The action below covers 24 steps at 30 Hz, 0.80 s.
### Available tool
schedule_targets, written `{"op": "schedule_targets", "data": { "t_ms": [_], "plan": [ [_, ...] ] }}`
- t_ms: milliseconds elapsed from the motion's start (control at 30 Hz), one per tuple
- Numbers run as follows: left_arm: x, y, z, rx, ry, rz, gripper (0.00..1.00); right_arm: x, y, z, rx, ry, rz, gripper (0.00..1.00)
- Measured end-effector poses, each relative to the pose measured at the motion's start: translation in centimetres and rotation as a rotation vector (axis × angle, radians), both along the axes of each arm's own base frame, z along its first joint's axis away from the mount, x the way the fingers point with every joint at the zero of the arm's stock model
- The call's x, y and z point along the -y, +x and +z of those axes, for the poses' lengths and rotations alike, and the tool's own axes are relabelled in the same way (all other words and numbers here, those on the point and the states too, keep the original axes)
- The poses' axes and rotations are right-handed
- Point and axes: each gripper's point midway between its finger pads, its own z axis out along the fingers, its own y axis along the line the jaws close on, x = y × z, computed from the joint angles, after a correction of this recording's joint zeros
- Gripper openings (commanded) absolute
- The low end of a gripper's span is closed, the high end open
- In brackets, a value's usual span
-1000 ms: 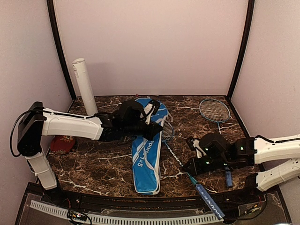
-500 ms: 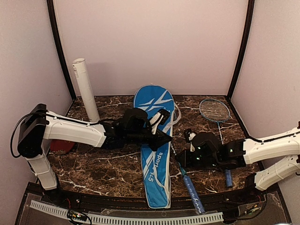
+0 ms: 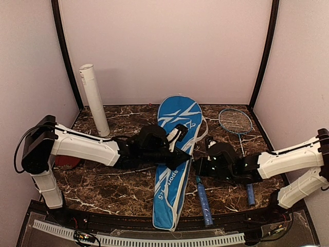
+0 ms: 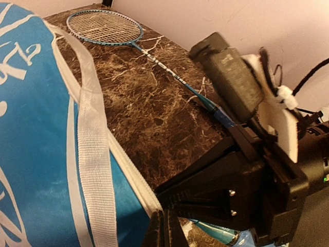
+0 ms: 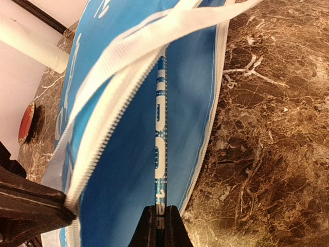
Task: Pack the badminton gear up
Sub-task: Place the racket in the racket bag.
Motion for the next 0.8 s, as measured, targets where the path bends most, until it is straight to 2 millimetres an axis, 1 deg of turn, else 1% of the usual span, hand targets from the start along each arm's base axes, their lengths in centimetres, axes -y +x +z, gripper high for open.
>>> {"op": "schedule_targets", "data": {
  "t_ms": [233,300,367,400,433,533,667,800],
  "plan": [
    [-0.5,1.3,-2.9,-0.078,0.033,0.121,0.00,-0.1,1.1,-0.3,0.021,0.020,-0.062,0.00],
    [-0.6,1.5,-3.6,-0.095,0.039,0.144,0.00,-0.1,1.3,-1.2,0.013,0.008,-0.075,0.00],
    [-0.6,1.7,-4.3,-0.114,0.045,0.164,0.00,-0.1,1.4,-2.5,-0.003,-0.014,-0.085,0.00],
    [-0.7,1.8,-4.6,-0.120,0.048,0.171,0.00,0.0,1.4,-3.5,-0.018,-0.036,-0.090,0.00],
    [-0.7,1.8,-4.9,-0.130,0.051,0.181,0.00,0.1,1.4,-3.9,-0.022,-0.044,-0.091,0.00],
    [-0.9,2.0,-5.4,-0.146,0.058,0.202,0.00,0.1,1.2,-5.8,-0.054,-0.078,-0.092,0.02],
    [-1.0,2.1,-5.7,-0.159,0.058,0.221,0.00,-0.2,1.2,-7.1,-0.079,-0.088,-0.081,0.09],
    [-1.1,2.2,-6.0,-0.167,0.062,0.230,0.00,-0.6,1.3,-7.2,-0.083,-0.082,-0.074,0.24]
  ]
}}
